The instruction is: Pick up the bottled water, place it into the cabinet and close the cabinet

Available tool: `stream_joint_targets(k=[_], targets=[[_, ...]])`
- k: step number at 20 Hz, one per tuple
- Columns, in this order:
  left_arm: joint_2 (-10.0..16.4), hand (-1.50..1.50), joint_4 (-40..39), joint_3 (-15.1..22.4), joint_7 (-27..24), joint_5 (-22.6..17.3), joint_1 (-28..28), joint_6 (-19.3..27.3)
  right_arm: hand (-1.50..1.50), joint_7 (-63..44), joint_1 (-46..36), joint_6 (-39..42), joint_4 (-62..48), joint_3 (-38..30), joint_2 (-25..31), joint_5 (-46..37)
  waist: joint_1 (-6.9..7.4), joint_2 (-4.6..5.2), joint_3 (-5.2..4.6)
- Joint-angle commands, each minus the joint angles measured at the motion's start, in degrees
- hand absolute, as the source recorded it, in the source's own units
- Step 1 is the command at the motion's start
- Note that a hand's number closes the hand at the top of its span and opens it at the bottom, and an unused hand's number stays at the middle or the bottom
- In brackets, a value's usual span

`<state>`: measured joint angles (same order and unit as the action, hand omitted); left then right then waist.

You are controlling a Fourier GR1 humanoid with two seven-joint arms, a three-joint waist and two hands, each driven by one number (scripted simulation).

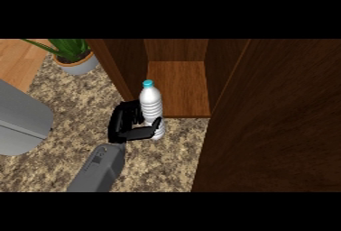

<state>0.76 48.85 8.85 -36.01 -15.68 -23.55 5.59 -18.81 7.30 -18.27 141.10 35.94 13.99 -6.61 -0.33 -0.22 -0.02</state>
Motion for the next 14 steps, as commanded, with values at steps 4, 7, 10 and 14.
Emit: stream_joint_targets(k=[4,7,10,14], targets=[[-0.7,1.50,10.7,9.7,8.3,-6.3,-4.8,11.2,-1.50,0.0,3.3,-0.1,5.6,-0.1,2.3,-1.5,-1.17,-0.22,0.05],[-0.7,1.50,8.4,9.5,9.7,-3.8,-7.6,13.7,-1.50,-1.2,1.8,-0.9,6.0,2.5,1.8,-4.1,-1.17,-0.13,-0.01],[-0.7,1.50,7.6,10.7,11.0,-5.3,-9.3,17.1,-1.50,1.9,3.4,-0.7,3.9,0.8,2.9,-2.0,-1.58,0.06,0.03],[-0.6,1.50,7.1,9.2,15.6,-3.2,-12.7,18.3,-1.50,0.1,2.9,-1.2,5.0,2.5,3.3,-3.4,-1.69,-0.06,-0.02]])
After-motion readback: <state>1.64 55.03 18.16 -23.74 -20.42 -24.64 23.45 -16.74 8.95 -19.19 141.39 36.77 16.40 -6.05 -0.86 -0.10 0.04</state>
